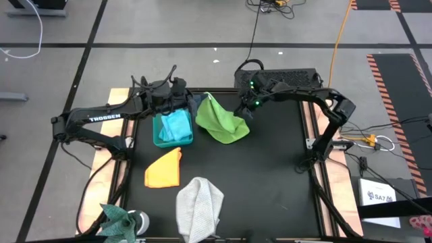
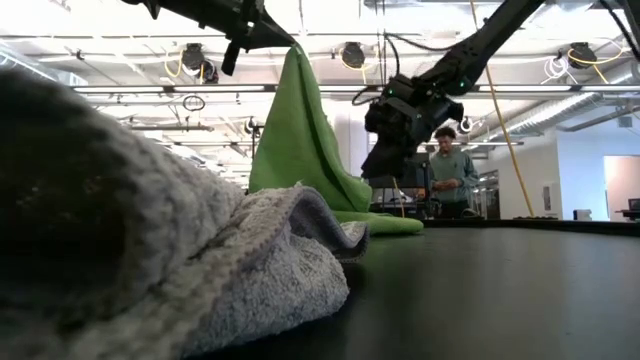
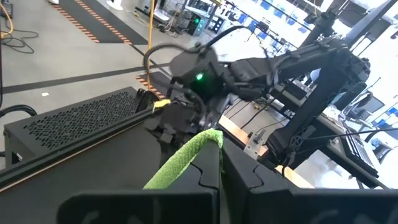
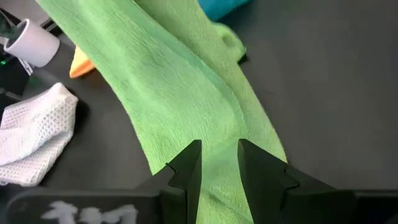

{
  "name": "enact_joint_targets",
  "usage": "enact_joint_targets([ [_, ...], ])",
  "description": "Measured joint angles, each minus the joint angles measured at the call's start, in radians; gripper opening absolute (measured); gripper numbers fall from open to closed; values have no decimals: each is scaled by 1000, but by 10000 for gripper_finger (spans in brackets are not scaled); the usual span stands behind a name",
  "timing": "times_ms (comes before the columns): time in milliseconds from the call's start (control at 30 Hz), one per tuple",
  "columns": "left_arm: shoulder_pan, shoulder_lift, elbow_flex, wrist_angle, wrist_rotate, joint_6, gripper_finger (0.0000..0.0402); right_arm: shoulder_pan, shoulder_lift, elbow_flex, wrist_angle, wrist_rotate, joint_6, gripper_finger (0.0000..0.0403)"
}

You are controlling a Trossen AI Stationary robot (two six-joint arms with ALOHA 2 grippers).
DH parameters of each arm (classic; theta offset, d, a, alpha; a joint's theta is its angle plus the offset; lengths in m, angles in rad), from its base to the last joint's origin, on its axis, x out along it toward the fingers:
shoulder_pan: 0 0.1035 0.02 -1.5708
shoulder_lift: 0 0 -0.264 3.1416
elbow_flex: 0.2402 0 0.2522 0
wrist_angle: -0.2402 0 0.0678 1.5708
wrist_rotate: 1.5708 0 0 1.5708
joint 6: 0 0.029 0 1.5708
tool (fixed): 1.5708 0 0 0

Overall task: Fold microfiber towels
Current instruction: Fold the green microfiber towel

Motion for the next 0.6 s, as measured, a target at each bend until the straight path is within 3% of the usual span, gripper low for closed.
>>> enact_joint_targets([
  [267, 0, 0, 0, 0, 0, -3, 3, 22, 84, -1, 125, -44, 61, 98],
  [600, 0, 0, 0, 0, 0, -6, 7, -19, 47, 9, 151, -21, 41, 98],
])
